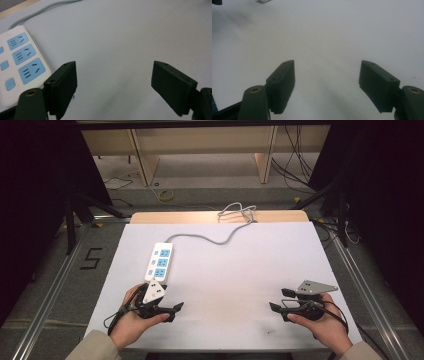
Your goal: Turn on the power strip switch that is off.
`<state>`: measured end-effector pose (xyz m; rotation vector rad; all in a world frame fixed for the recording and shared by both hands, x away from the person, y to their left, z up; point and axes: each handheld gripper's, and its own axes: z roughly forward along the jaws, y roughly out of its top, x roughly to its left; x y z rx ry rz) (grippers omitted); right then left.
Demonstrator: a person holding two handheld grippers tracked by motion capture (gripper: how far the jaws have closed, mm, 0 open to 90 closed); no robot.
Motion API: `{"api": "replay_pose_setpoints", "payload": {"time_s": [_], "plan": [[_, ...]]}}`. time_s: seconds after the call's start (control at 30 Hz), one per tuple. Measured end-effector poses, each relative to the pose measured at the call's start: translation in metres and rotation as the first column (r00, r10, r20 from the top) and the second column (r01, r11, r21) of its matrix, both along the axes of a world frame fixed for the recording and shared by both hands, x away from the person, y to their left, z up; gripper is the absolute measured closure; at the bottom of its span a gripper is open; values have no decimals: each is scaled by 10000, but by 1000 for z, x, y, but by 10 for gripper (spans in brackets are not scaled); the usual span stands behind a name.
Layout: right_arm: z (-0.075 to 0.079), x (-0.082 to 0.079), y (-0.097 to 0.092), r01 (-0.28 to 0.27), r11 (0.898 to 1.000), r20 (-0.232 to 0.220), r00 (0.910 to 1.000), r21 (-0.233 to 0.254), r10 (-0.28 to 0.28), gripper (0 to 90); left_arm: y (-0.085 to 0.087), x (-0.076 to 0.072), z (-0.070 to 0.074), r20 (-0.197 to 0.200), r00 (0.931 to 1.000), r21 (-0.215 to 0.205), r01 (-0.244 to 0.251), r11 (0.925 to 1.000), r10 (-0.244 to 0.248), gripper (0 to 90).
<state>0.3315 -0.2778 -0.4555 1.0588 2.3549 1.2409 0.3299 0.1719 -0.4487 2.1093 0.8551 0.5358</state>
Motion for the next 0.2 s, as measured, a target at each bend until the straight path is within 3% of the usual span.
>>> {"api": "replay_pose_setpoints", "payload": {"time_s": [0.2], "plan": [[0,0,0,4,10000,13,10000,-14,-4,297,-7,0,-2,-176,9997,316,178,9993,-173,204]]}}
